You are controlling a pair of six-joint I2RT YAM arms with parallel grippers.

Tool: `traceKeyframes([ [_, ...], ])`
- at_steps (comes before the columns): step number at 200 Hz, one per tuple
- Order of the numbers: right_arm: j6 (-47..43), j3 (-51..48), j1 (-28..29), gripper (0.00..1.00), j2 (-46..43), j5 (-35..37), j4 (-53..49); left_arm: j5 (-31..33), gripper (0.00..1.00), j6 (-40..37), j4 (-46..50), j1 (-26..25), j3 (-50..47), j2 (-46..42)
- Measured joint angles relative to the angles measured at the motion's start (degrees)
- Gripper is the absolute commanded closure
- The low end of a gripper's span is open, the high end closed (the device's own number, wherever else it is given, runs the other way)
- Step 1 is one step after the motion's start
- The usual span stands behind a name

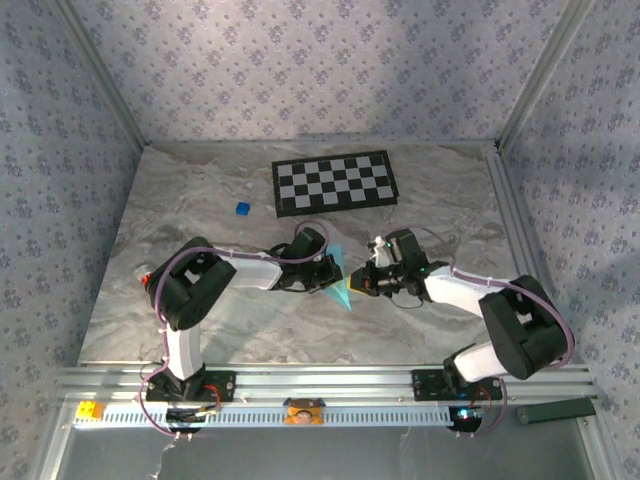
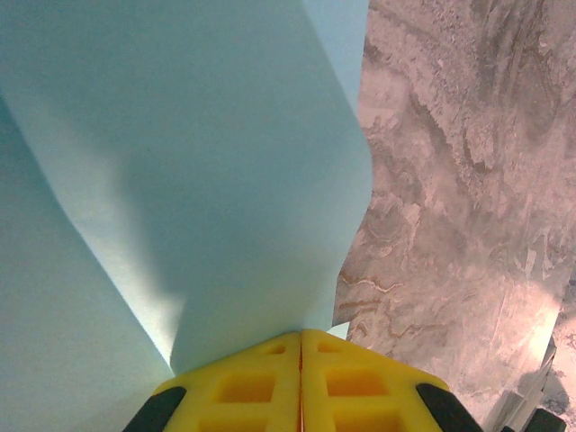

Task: Fold a paper plane with a square sheet of paper (pick it up from the middle)
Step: Fourth fold the wing at the center of the table.

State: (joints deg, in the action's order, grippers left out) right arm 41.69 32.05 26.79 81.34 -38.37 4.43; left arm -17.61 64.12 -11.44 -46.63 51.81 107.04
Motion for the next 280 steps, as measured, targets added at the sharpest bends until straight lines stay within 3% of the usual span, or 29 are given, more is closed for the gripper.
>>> traceKeyframes([
  [147, -0.96, 2.08, 3.76, 1.00, 10.82, -0.81, -1.09, -0.02, 0.92, -0.02, 0.02, 0.00, 0.02, -0.02],
  [280, -2.75, -5.03, 3.89, 1.00, 3.85, 0.24, -1.92, -0.46, 0.93, 0.02, 0.04, 0.00, 0.04, 0.00],
])
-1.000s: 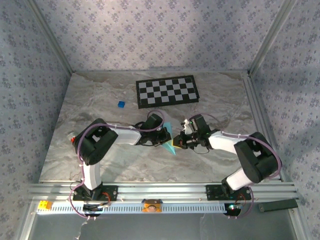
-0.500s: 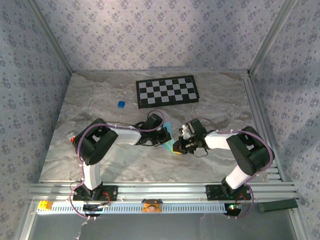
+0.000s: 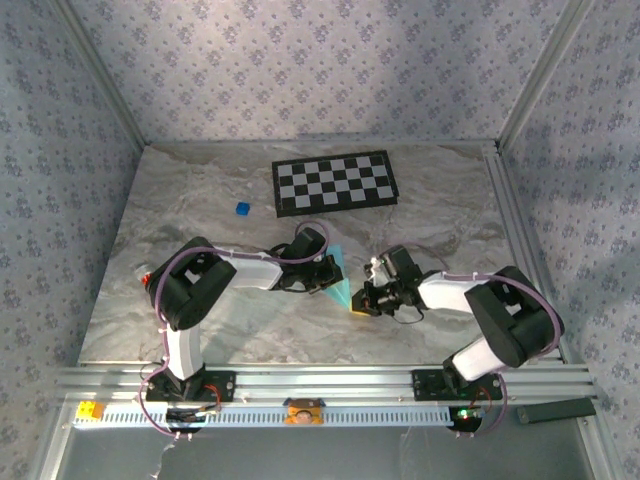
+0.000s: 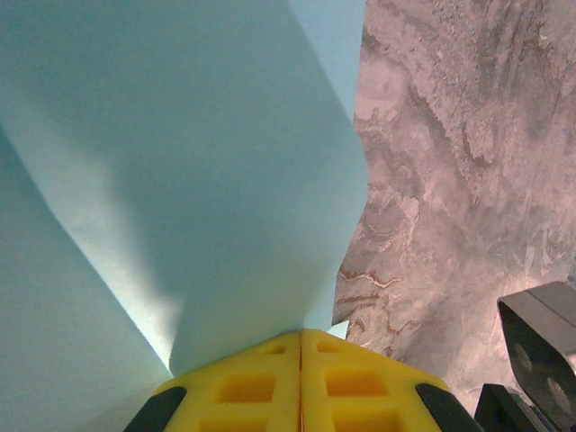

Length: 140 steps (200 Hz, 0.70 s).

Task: Fold a paper plane with a square sheet of paper (pick it up from the middle)
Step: Fourth fold the wing at the center of the table.

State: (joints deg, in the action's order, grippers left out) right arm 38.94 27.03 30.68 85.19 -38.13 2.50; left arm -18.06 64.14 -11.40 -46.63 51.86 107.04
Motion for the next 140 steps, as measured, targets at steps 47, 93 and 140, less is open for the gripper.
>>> traceKeyframes([
  [47, 0.90, 1.31, -0.33, 1.00, -5.66, 0.00, -4.92, -0.02, 0.93, 0.00, -0.04, 0.02, 0.00, 0.00],
  [93, 1.81, 7.10, -0.31, 1.00, 0.24, -0.50, -2.25, -0.04, 0.93, 0.00, -0.15, 0.02, 0.00, 0.00],
  [140, 3.52, 8.07, 0.09, 1.00, 5.66, -0.35, -0.13, -0.04, 0.93, 0.00, -0.17, 0.02, 0.00, 0.00],
])
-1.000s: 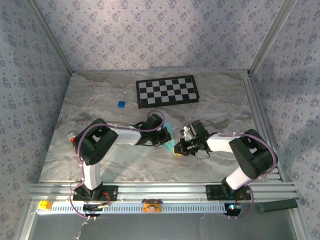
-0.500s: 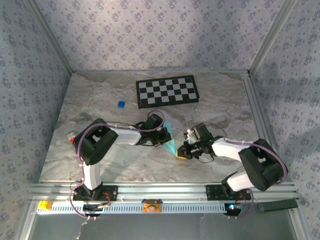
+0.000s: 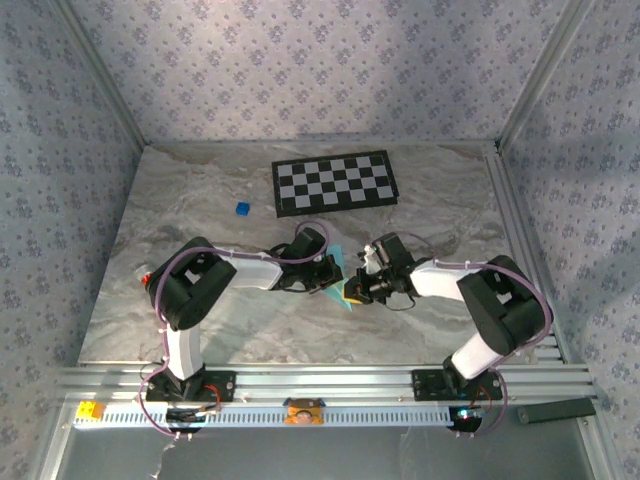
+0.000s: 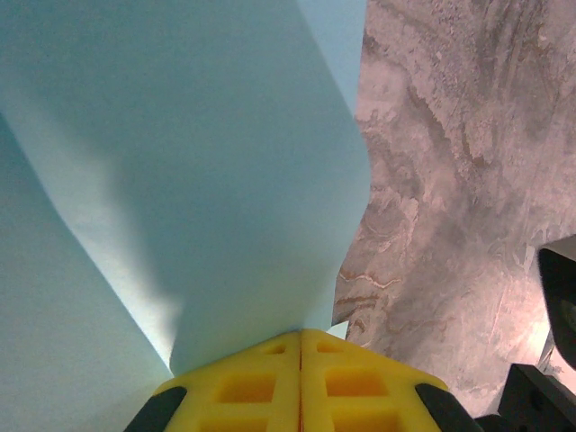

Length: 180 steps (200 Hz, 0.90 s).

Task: Fold a paper plane with a square sheet of paper (pick it up from the middle)
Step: Fourth fold the wing at the center of the table.

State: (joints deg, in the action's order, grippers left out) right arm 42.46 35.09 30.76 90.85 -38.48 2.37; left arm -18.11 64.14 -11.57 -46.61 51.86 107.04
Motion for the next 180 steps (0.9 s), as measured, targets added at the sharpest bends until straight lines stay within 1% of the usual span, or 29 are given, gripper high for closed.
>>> traceKeyframes([
  [56, 0.37, 2.38, 0.15, 1.00, 2.45, 0.81, 0.59, 0.04, 0.93, -0.02, 0.00, 0.00, 0.00, 0.00],
  [75, -0.04, 2.05, 0.13, 1.00, 4.42, 1.27, 0.72, 0.02, 0.93, -0.04, -0.02, 0.07, 0.00, 0.00],
  [93, -0.48, 1.38, 0.00, 1.00, 4.48, 0.98, 1.90, -0.22, 0.92, -0.31, 0.04, 0.22, 0.00, 0.00],
  [130, -1.01, -0.72, -0.52, 1.00, 4.39, -0.15, 5.66, -1.84, 0.89, -2.62, 0.85, 1.64, 0.00, -0.33],
  [154, -1.18, -0.83, -0.63, 1.00, 4.39, -0.39, 6.03, -2.19, 0.88, -4.28, 1.81, 3.17, 0.04, -0.79],
  [180, -1.38, -0.70, -0.63, 1.00, 4.42, -0.39, 5.81, -2.71, 0.89, -5.64, 4.26, 3.52, 1.16, -0.87],
])
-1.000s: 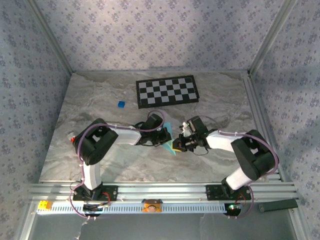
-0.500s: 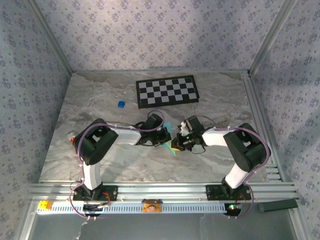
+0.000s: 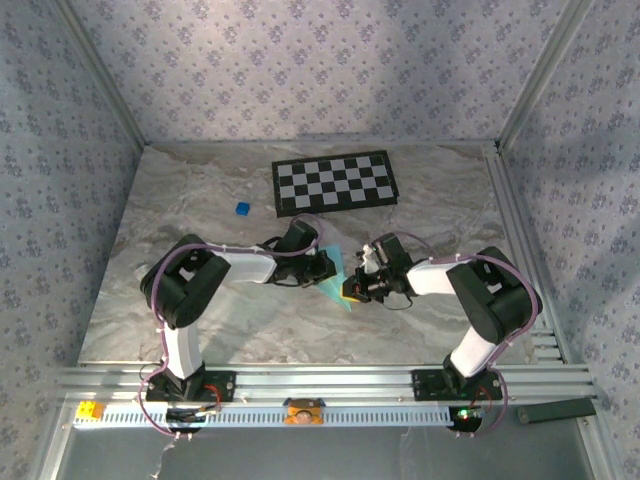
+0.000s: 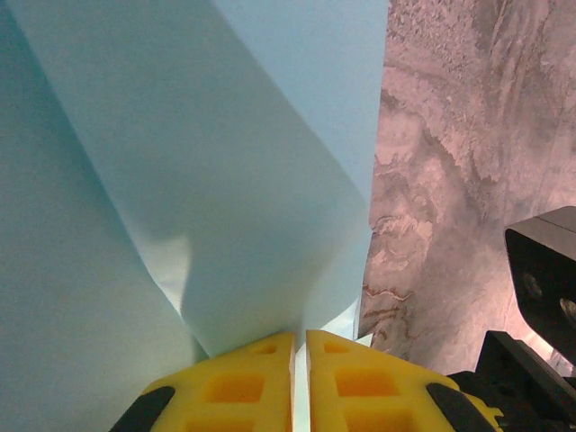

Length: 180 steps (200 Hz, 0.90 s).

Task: Fold a paper plane with a square sheet of paper (pick it up from the middle)
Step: Fourth fold the wing at the center of the table.

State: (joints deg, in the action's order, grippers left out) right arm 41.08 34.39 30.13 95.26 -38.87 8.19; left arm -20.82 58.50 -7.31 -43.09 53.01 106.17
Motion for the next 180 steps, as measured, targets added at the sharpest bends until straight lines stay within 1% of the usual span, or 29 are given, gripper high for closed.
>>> traceKeyframes([
  [48, -0.04, 0.04, 0.00, 1.00, 0.00, 0.00, -0.17, 0.17, 0.91, -0.59, 1.97, 0.68, 0.63, 0.37],
  [71, -0.24, 0.04, 0.00, 1.00, 0.00, 0.02, -0.20, -1.20, 0.92, -0.37, 1.86, 1.38, 0.98, 1.07],
  [122, -1.07, -0.02, 0.00, 1.00, -0.07, 0.04, -0.20, -2.05, 0.92, -0.42, 5.49, 2.25, 3.52, 1.97],
  [151, -1.64, -0.09, 0.00, 1.00, -0.15, 0.07, -0.20, -1.51, 0.92, -0.44, 7.58, 4.15, 5.07, 2.40],
  [180, -1.77, -0.24, 0.00, 1.00, -0.31, 0.09, -0.13, -1.51, 0.92, -0.81, 9.84, 4.76, 6.56, 2.86],
])
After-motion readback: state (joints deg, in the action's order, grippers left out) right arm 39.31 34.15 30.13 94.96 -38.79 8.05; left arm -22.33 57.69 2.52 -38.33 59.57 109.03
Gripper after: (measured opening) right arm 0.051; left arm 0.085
